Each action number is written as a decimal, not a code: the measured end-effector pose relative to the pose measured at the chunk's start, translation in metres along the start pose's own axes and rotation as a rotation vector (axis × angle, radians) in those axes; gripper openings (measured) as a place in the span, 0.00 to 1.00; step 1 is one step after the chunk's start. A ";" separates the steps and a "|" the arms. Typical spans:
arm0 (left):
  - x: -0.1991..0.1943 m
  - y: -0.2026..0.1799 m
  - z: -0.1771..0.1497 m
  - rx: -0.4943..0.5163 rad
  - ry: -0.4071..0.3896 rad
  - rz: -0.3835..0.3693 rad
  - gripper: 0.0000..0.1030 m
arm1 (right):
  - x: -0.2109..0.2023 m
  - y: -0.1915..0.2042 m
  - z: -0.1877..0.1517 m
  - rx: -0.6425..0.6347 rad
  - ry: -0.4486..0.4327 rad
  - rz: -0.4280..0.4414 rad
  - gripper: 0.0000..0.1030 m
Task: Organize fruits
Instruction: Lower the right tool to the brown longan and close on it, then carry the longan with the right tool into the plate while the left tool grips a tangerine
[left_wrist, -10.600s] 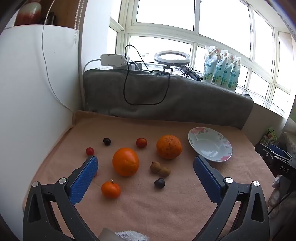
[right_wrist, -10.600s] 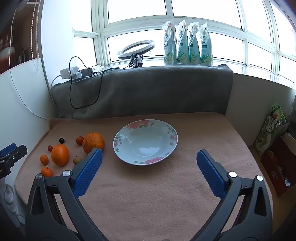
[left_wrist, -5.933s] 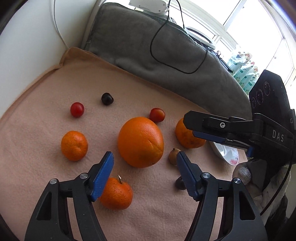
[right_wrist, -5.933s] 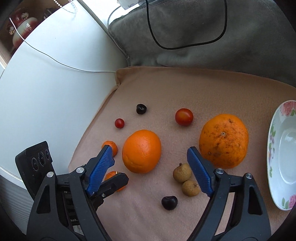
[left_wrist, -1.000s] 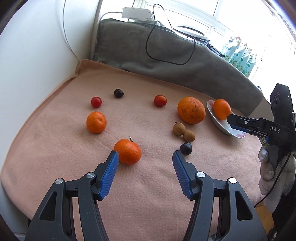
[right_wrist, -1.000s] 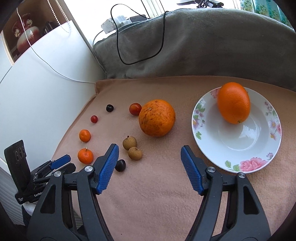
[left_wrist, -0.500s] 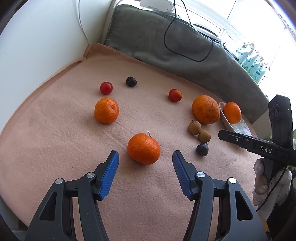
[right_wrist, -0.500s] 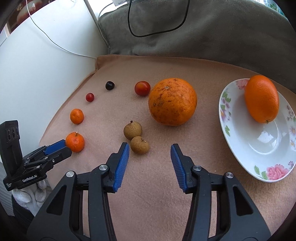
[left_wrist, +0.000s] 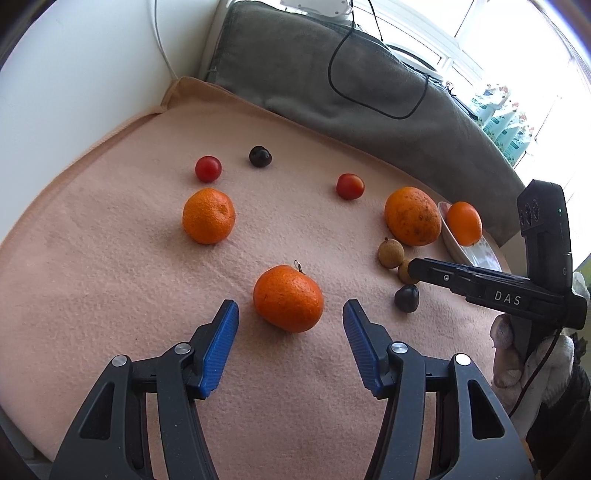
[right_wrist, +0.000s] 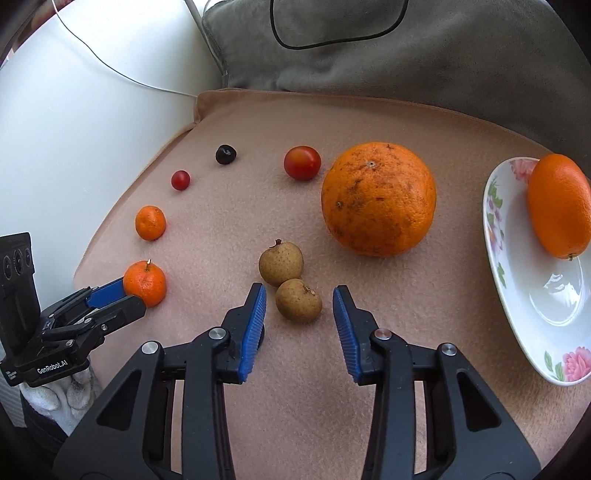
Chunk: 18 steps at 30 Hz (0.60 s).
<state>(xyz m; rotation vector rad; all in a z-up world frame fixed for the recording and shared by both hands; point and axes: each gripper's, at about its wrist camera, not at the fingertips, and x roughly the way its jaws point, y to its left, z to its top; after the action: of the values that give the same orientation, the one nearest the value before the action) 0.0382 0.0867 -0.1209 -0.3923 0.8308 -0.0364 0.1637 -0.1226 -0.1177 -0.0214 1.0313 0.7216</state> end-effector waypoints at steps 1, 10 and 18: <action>0.000 0.000 0.000 0.000 0.000 -0.002 0.56 | 0.003 0.001 0.000 -0.001 0.005 -0.002 0.37; 0.010 0.001 0.001 0.000 0.010 0.008 0.45 | 0.014 -0.002 -0.001 0.010 0.018 0.008 0.28; 0.011 0.003 0.002 -0.003 0.001 0.008 0.38 | 0.013 -0.001 -0.001 0.008 0.014 0.008 0.28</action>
<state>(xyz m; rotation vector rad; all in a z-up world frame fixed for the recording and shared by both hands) 0.0465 0.0878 -0.1284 -0.3916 0.8332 -0.0283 0.1672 -0.1163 -0.1292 -0.0149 1.0481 0.7254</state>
